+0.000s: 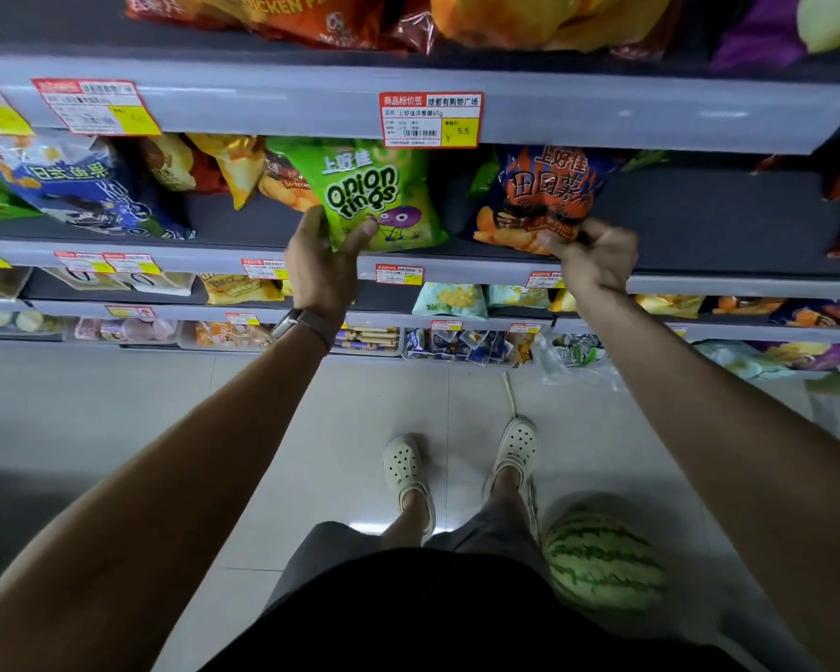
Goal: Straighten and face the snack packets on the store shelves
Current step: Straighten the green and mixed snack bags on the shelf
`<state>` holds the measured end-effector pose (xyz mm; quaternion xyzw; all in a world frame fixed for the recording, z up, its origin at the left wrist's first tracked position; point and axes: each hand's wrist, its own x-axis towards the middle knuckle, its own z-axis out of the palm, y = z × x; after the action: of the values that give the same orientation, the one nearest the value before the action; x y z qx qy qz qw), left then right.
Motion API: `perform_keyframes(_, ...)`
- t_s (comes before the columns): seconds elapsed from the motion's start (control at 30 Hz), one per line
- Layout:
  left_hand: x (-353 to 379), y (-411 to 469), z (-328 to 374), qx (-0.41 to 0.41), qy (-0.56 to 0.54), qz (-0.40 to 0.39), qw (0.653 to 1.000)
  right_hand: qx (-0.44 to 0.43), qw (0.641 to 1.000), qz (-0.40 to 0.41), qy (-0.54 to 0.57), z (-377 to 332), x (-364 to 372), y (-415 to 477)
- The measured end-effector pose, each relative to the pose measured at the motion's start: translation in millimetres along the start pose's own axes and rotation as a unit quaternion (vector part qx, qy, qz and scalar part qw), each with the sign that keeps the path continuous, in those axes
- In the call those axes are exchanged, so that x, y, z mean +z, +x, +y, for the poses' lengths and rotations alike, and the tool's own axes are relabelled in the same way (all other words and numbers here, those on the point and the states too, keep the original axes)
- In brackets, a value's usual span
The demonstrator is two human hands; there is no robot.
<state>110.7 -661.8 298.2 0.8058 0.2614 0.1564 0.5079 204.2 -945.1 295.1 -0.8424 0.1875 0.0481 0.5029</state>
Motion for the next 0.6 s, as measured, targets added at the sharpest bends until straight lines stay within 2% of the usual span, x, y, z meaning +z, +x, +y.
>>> perform_keyframes(0.3, -49, -10, -24, -0.03, -0.028, 0.037, 0.998, -0.038, 0.998, -0.042, -0.025, -18, 31, -25)
perform_keyframes(0.5, -81, -13, -38, -0.032, -0.026, 0.051, 0.998, -0.063, 0.993, -0.097, 0.013, -44, 81, -46)
perform_keyframes(0.6, -93, -18, -42, -0.031, -0.012, 0.045, 0.998, -0.038, 0.992, -0.113, 0.034, -57, 103, -51)
